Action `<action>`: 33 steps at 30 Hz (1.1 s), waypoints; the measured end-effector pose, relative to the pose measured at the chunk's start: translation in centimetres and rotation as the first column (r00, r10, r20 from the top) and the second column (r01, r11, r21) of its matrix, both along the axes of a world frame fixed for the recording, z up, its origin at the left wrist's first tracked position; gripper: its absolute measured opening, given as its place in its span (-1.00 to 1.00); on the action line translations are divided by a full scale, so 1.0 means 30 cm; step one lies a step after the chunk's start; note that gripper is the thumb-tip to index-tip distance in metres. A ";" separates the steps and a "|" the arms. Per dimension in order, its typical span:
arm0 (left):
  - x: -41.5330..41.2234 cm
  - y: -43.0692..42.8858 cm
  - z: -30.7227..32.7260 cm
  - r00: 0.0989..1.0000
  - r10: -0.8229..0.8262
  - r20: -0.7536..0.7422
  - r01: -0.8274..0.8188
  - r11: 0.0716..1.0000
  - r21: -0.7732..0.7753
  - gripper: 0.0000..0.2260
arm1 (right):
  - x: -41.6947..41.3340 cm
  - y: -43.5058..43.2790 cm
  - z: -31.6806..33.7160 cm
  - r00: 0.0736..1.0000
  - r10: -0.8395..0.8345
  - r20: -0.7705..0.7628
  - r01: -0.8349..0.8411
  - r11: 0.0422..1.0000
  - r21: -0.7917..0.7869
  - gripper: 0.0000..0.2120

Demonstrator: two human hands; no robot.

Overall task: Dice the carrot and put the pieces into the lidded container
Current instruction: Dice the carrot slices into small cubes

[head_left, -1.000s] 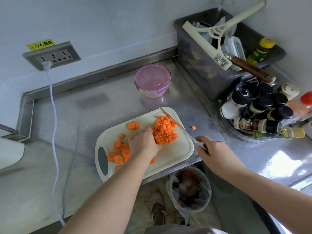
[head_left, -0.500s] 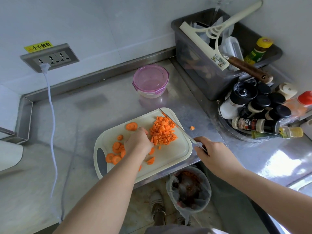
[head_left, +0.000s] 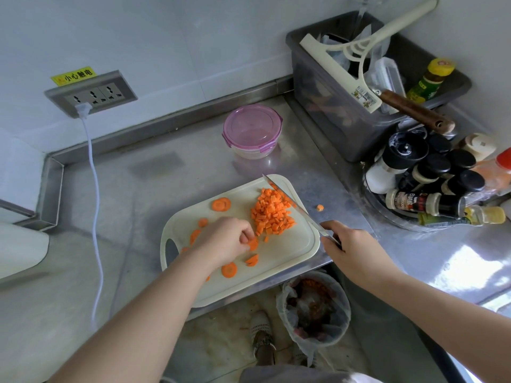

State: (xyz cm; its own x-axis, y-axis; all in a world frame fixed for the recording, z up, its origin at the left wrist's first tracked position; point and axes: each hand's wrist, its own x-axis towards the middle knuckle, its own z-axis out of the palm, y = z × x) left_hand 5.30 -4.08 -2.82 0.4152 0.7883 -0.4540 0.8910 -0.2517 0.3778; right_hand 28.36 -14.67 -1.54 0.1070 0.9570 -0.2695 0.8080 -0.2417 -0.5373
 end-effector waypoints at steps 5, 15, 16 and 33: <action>-0.016 -0.069 -0.001 0.983 -0.120 -0.142 0.125 0.992 0.025 -0.96 | -0.014 0.006 -0.002 1.000 0.012 -0.010 -0.012 1.000 -0.001 -0.70; 0.040 -0.002 0.005 0.985 -0.101 -0.139 0.128 0.971 0.204 -0.78 | -0.008 0.000 0.004 1.000 0.005 -0.002 -0.005 1.000 -0.003 -0.70; 0.056 -0.001 0.005 0.977 -0.116 -0.179 0.151 0.969 0.197 -0.74 | -0.006 -0.002 0.003 1.000 0.004 -0.001 -0.004 1.000 0.000 -0.70; 0.110 -0.026 -0.046 0.971 -0.019 -0.237 0.080 0.966 0.247 -0.78 | -0.003 -0.007 0.001 1.000 -0.003 0.004 0.003 1.000 -0.007 -0.71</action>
State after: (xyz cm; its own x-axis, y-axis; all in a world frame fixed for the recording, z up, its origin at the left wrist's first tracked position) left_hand 8.59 -4.86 -4.19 0.3641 0.8708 -0.3305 0.9301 -0.3581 0.0813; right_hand 28.29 -14.88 -1.51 0.1113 0.9546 -0.2762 0.8092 -0.2484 -0.5324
